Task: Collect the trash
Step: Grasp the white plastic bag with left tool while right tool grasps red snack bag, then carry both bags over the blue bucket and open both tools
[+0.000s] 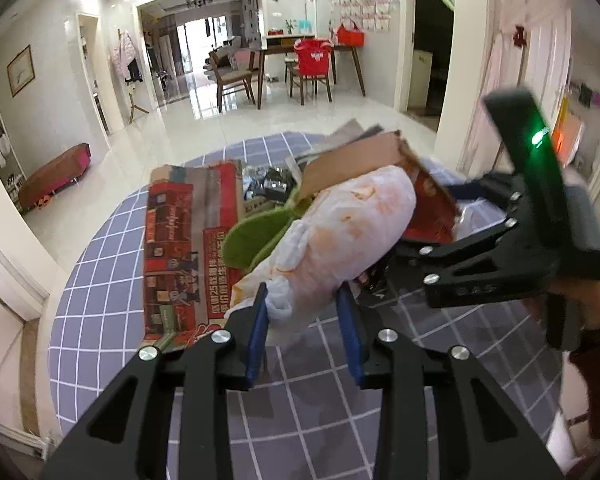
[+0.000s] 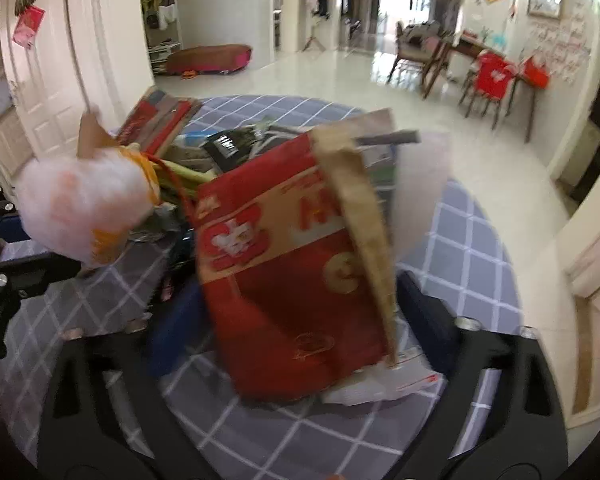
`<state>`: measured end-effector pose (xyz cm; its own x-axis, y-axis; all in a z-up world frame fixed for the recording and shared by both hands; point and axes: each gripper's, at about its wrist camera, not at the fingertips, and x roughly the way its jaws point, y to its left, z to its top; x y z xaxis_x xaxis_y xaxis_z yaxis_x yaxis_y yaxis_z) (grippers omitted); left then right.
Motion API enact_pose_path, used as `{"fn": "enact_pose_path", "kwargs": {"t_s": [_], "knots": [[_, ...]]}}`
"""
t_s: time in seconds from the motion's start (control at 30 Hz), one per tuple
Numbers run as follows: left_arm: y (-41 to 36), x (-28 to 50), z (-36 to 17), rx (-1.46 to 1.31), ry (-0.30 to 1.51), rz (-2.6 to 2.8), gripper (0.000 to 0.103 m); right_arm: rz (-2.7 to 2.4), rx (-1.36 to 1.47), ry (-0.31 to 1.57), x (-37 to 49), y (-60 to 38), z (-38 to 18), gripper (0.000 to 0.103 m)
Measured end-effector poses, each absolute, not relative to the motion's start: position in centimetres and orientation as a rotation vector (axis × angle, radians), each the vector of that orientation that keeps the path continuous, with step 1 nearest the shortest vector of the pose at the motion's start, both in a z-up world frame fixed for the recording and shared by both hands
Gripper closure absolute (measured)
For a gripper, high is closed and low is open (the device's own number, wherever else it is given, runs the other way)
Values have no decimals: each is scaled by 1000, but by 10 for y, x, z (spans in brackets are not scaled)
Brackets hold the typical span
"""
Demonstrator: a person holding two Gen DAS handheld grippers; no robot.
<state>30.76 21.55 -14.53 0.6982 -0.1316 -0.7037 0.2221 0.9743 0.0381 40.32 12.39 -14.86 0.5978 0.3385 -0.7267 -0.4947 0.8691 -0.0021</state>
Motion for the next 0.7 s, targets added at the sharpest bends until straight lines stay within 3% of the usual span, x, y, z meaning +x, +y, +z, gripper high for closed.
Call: {"fn": "enact_pose_path", "kwargs": {"t_s": [0.4, 0.7], "knots": [[212, 255, -75, 19, 593, -155, 71, 483, 47, 598, 345, 60, -78, 20], [102, 232, -54, 26, 544, -327, 71, 315, 270, 510, 283, -80, -57, 20]]}}
